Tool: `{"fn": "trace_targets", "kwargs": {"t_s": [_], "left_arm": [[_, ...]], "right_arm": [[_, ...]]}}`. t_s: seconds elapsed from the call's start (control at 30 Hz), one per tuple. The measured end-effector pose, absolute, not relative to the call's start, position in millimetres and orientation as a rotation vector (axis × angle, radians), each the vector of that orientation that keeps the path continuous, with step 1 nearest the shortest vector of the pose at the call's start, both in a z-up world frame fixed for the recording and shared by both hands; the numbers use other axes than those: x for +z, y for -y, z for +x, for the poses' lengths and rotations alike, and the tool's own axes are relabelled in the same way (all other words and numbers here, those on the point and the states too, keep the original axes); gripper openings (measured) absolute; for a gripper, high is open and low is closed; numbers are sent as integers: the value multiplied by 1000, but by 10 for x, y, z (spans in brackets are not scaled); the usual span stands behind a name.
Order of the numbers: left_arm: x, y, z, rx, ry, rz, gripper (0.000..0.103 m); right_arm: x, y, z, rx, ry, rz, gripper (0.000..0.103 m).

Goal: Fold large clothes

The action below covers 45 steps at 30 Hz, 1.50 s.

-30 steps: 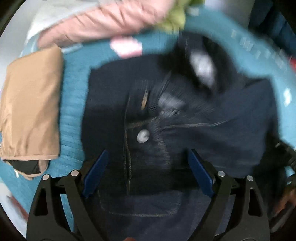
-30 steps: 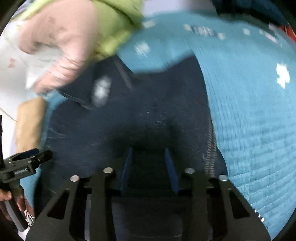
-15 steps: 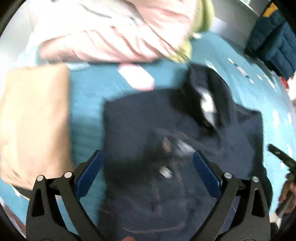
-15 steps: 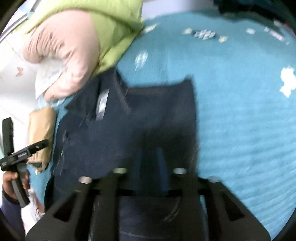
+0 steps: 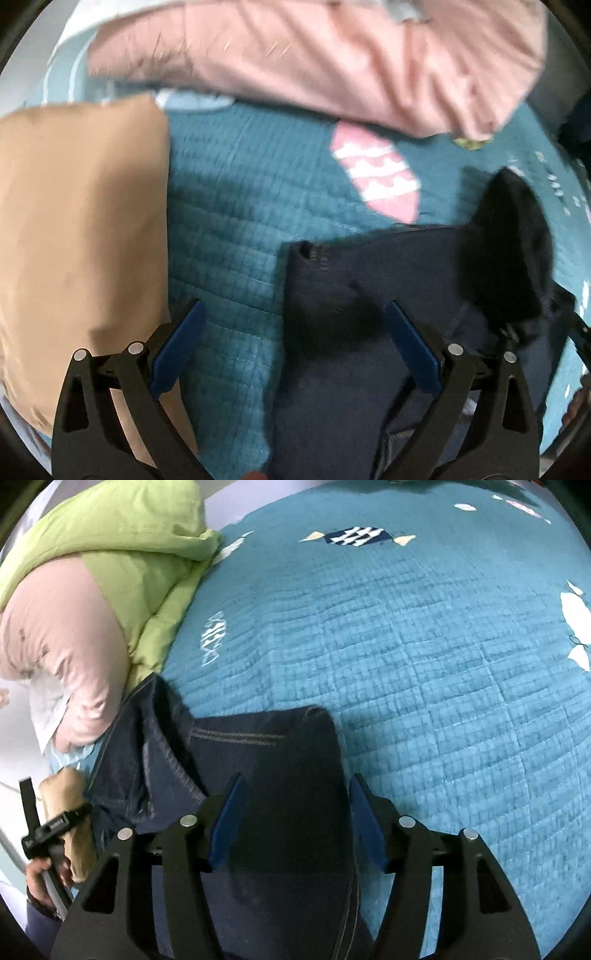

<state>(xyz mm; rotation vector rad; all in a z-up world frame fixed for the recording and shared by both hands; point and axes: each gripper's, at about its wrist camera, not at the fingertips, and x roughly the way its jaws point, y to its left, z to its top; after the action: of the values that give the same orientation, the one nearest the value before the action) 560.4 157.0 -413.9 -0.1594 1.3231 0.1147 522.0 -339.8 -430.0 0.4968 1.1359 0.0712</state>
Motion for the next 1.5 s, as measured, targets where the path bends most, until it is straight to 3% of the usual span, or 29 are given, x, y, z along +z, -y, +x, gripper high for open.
{"fn": "trace_targets", "kwargs": {"t_s": [0.17,0.2,0.23,0.3,0.37,0.43,0.47,0.5,0.87,1.1,1.3,1.5], "left_arm": [[-4309,-1461,5693,101,-1344,-68,96],[-4322,-1430,5704,79,-1350,-68,88],[-4337,-1404,5712,38,-1366,-98,66],[-4321,-1342,5717,14,-1383,-91,56],[-4301,-1288,5722,-8,-1402,-50,47],[-4261,-1288,5724,-3,-1405,-25,22],[-4203,-1302,5704,-3,-1378,-16,17],[-4133,-1301,5661,-13,-1338,-2,14],[-3059,-1211,4791,-110,-1066,-23,12],[-2534,-1248,3835,-168,-968,-55,12],[-2549,-1381,2778,-211,-963,-68,12],[-3053,-1562,2032,-158,-1081,-155,16]], "right_arm": [[-4435,3434,5402,57,-1182,473,56],[-4468,3448,5422,57,-1192,483,56],[-4501,3460,5441,62,-1201,499,56],[-4529,3446,5458,85,-1209,505,55],[-4550,3395,5476,117,-1232,480,36],[-4504,3353,5459,117,-1234,416,19],[-4449,3344,5430,124,-1217,408,10],[-4367,3337,5384,133,-1188,399,9],[-3195,3100,4520,281,-952,230,8],[-2873,3149,3679,331,-933,190,8],[-2913,3205,2805,367,-1029,89,10],[-3297,3128,2122,349,-1206,-2,12]]}}
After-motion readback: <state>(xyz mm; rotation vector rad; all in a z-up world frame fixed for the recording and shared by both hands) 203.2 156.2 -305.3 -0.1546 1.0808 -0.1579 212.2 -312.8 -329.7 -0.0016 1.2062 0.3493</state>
